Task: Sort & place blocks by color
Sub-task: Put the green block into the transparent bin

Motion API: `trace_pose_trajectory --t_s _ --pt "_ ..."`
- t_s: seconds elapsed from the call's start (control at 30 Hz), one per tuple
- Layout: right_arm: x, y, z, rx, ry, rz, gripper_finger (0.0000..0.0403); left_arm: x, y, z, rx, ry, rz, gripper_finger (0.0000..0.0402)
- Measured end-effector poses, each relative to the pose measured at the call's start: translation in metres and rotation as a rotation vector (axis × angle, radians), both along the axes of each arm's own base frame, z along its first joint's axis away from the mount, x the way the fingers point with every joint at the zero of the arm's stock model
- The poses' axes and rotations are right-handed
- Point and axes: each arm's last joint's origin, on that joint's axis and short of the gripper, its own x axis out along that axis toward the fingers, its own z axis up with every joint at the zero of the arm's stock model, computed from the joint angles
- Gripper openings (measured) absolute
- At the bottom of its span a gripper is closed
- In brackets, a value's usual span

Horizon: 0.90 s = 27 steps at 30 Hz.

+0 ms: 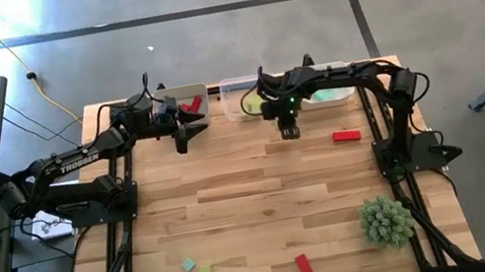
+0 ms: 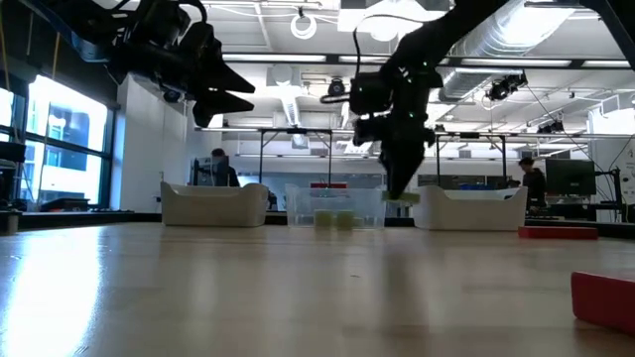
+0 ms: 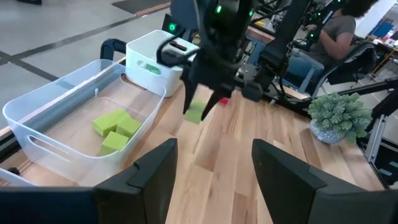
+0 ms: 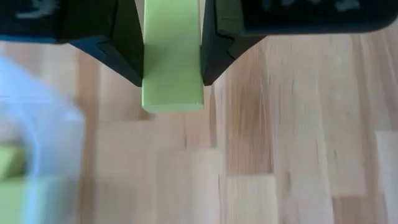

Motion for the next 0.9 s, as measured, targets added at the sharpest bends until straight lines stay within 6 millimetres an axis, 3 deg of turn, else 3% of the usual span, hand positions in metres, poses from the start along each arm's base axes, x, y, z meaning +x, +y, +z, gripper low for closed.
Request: trace_pose_trajectory --t_s 0.23,0.53,0.7,0.9 --pt "0.012 -0.02 0.036 -0.085 -0.117 0.017 0.0095 0.0 0.0 -0.001 -0.018 0.002 0.018 0.0197" --pt "0.024 -0.064 0.078 -0.259 -0.444 -0.107 0.0095 -0.003 0.001 -0.008 -0.112 0.06 0.131 0.0197" --pt "0.026 -0.083 0.071 -0.31 -0.601 -0.261 0.0095 -0.003 0.001 -0.009 -0.162 0.053 0.147 0.0197" --pt "0.025 -0.081 0.042 -0.242 -0.501 -0.361 0.0095 -0.003 0.0 -0.009 -0.199 0.049 0.157 0.0197"
